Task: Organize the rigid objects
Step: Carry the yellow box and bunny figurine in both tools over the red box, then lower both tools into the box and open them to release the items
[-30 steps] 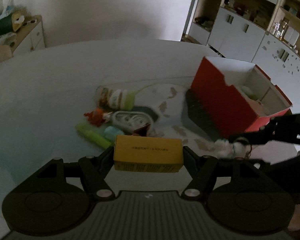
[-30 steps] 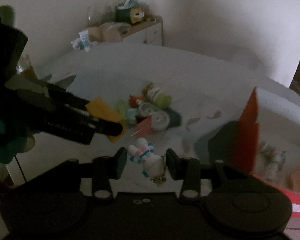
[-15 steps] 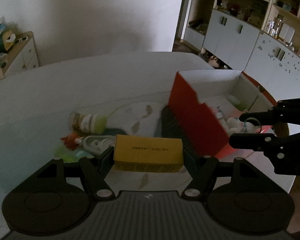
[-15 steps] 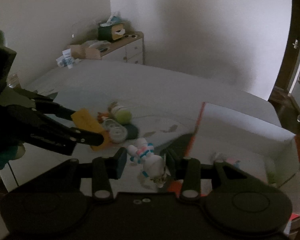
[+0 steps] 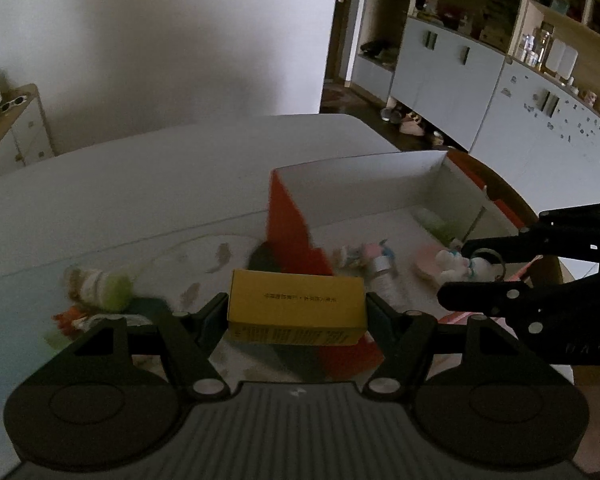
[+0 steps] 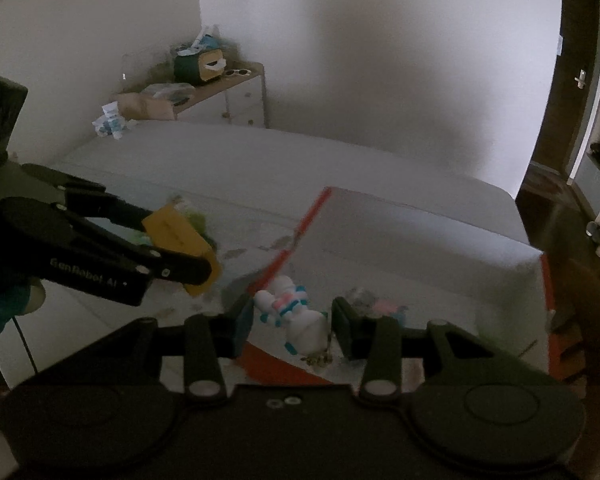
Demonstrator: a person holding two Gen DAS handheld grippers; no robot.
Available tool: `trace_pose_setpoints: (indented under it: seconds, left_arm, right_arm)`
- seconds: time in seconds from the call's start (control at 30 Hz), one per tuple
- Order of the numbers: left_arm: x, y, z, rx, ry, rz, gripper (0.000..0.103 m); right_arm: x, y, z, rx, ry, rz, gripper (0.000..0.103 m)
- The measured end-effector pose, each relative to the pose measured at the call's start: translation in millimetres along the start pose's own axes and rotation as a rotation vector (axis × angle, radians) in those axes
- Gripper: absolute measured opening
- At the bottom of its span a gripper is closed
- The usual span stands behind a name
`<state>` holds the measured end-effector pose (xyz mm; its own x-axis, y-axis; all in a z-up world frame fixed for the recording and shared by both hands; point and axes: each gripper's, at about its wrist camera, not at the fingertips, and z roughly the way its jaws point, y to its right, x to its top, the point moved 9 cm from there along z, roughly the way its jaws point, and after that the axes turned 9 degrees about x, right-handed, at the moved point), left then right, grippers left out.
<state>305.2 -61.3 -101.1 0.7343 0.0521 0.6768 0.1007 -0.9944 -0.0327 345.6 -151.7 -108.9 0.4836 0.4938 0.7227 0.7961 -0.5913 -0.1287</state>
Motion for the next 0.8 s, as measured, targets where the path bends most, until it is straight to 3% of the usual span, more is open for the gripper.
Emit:
trace_pose_setpoints:
  seconds: [0.4, 0.8]
  left_arm:
    - [33.6, 64.0, 44.8, 0.002, -0.016, 0.032, 0.072]
    - [66.3, 107.5, 117.8, 0.036, -0.075, 0.085, 0.072]
  right_arm:
    - [-22.4, 72.5, -14.0, -0.033, -0.025, 0.031, 0.042]
    - [-34.2, 119.3, 13.6, -0.050, -0.098, 0.026, 0.042]
